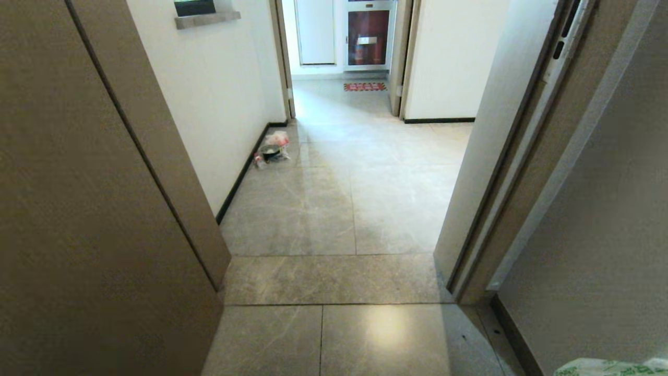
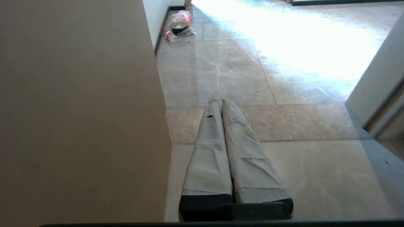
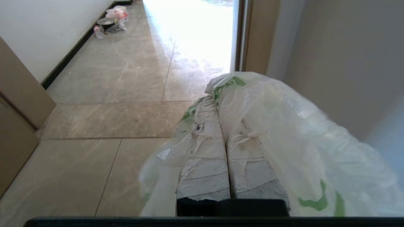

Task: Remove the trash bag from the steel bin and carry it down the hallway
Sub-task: Put the trash bag at the door

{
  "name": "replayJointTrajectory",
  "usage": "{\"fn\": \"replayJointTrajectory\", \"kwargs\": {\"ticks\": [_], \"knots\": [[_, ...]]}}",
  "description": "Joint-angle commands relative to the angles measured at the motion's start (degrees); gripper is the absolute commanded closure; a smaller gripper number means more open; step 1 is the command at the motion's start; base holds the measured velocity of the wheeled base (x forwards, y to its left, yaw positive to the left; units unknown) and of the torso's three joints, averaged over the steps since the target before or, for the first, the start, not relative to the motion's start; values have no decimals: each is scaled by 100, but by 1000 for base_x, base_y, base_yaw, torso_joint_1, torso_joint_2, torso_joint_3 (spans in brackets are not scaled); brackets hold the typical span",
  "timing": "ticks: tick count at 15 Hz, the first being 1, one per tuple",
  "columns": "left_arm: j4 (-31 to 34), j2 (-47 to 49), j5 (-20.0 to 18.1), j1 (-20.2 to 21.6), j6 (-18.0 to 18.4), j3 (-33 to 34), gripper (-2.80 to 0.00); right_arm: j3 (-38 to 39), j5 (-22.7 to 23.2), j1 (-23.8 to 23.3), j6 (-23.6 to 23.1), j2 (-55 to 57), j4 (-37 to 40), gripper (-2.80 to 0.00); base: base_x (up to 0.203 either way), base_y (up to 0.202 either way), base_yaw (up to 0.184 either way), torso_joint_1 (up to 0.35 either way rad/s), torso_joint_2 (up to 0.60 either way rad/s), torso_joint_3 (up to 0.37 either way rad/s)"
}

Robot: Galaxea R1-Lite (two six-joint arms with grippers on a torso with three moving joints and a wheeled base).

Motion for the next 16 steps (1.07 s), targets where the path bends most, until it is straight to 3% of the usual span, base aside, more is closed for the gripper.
{"fn": "replayJointTrajectory", "kwargs": {"ticks": [1, 16], "knots": [[-1, 0, 3, 0, -1, 0, 0, 53, 0, 0, 2, 9, -7, 0, 185, 0, 5, 4, -1, 2], [-1, 0, 3, 0, -9, 0, 0, 53, 0, 0, -7, 9, -7, 0, 194, 0, 1, 2, 1, 3]]}}
